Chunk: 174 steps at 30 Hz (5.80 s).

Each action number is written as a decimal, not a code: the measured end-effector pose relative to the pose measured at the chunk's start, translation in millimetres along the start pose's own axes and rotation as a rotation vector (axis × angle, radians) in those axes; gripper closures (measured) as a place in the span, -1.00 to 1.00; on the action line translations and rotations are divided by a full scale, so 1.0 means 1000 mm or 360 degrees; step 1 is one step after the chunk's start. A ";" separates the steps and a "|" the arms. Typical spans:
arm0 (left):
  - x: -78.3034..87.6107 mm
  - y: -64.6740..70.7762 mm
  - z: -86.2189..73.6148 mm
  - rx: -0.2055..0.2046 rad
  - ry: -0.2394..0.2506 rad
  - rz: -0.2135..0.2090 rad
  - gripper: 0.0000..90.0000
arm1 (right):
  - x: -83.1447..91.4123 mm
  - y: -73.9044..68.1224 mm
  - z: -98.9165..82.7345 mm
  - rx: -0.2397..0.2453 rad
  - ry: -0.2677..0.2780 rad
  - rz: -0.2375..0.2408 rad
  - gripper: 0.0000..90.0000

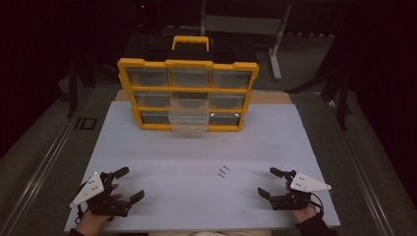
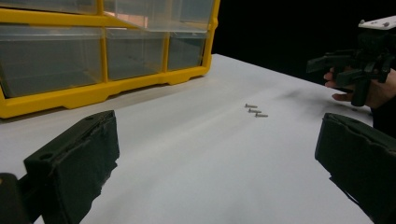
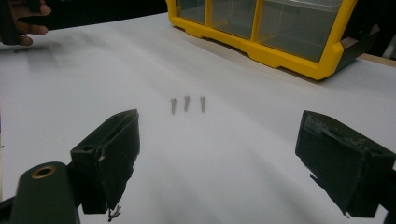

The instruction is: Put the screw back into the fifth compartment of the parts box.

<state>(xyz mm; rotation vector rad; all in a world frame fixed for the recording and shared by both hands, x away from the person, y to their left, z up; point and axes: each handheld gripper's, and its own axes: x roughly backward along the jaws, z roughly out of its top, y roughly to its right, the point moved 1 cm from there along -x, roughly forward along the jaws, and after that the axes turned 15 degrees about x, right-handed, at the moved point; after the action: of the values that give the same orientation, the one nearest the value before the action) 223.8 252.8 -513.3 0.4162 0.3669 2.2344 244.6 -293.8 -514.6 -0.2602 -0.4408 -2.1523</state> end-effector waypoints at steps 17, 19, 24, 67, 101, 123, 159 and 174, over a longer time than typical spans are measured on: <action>0.000 0.002 0.001 -0.0016 0.0005 -0.0005 -0.99 | -0.003 0.001 -0.002 -0.0045 -0.0043 0.0034 -0.69; 0.000 0.002 0.001 -0.0014 0.0005 -0.0005 -0.99 | -0.004 0.001 -0.002 -0.0052 -0.0046 0.0042 -0.69; 0.000 0.002 0.001 -0.0018 0.0008 -0.0001 -0.99 | -0.004 0.003 -0.002 -0.0053 -0.0065 0.0025 -0.69; 0.000 0.002 0.003 -0.0009 0.0026 -0.0014 -0.99 | -0.081 0.036 0.070 0.0004 -0.0113 0.0167 -0.39; 0.001 0.002 0.003 -0.0008 0.0031 -0.0016 -0.99 | -0.141 0.020 0.036 0.0024 -0.0516 0.0311 0.50; 0.001 0.001 0.003 -0.0006 0.0027 -0.0016 -0.99 | -0.148 0.012 0.030 0.0096 -0.0603 0.0260 0.94; -0.001 0.001 0.003 0.0001 0.0018 -0.0017 -0.99 | -0.125 0.043 0.093 0.0055 -0.0436 0.0236 0.95; -0.001 0.000 0.002 0.0007 0.0015 -0.0015 -0.99 | -0.123 0.066 0.132 0.0083 -0.0353 0.0208 0.95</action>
<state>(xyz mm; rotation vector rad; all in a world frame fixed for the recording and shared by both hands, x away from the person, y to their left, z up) 225.2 252.1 -511.2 0.4057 0.3781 2.2271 372.3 -184.9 -421.8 -0.4879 -0.5896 -1.9893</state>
